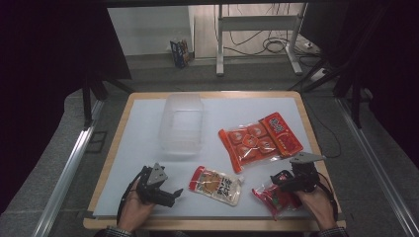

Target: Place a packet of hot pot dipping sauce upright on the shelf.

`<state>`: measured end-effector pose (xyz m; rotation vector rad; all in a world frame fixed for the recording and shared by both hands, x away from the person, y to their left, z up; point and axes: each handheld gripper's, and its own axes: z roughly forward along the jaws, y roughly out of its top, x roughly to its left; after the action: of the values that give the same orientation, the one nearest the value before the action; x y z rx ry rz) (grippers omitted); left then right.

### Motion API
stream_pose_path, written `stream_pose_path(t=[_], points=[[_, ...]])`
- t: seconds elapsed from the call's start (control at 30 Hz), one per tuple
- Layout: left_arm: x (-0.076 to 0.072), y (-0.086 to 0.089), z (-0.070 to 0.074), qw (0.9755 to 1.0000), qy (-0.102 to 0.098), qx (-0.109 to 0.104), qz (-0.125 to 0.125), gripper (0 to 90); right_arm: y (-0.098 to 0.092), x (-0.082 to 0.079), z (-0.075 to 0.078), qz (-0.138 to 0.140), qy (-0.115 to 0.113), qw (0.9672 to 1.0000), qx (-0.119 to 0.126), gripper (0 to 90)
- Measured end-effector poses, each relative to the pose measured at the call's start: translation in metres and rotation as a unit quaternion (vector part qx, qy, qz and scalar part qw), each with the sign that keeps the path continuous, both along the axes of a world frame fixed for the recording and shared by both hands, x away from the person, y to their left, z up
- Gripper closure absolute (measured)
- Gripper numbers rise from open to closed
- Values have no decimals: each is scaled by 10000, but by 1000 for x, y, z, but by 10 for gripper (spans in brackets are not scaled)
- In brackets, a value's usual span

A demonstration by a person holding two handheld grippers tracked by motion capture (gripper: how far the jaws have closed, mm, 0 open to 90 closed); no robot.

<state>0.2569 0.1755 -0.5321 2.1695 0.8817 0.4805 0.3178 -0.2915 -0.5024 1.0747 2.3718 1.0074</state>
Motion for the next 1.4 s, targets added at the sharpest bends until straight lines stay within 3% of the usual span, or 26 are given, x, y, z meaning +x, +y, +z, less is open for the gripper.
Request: stream_pose_path(t=[0.3,0.73,0.87,1.1,1.23,1.4], points=[[0,-2,0,10000,16,63,-18,2,-8,4,0,-144,-5,9999,-62,0],[0,-6,-2,9998,41,172,-55,2,-35,15,3,-705,-71,9975,16,0],[0,-7,-3,9998,59,208,-56,3,-41,23,-1,-887,13,9961,0,0],[0,-9,-4,9996,58,282,-72,3,-39,35,-4,-885,135,9960,-29,6],[0,-9,-4,9995,60,303,-79,3,-45,46,-7,-1056,307,9939,-9,6],[0,-10,-5,9994,59,339,-72,3,-51,58,-7,-998,347,9944,83,7]])
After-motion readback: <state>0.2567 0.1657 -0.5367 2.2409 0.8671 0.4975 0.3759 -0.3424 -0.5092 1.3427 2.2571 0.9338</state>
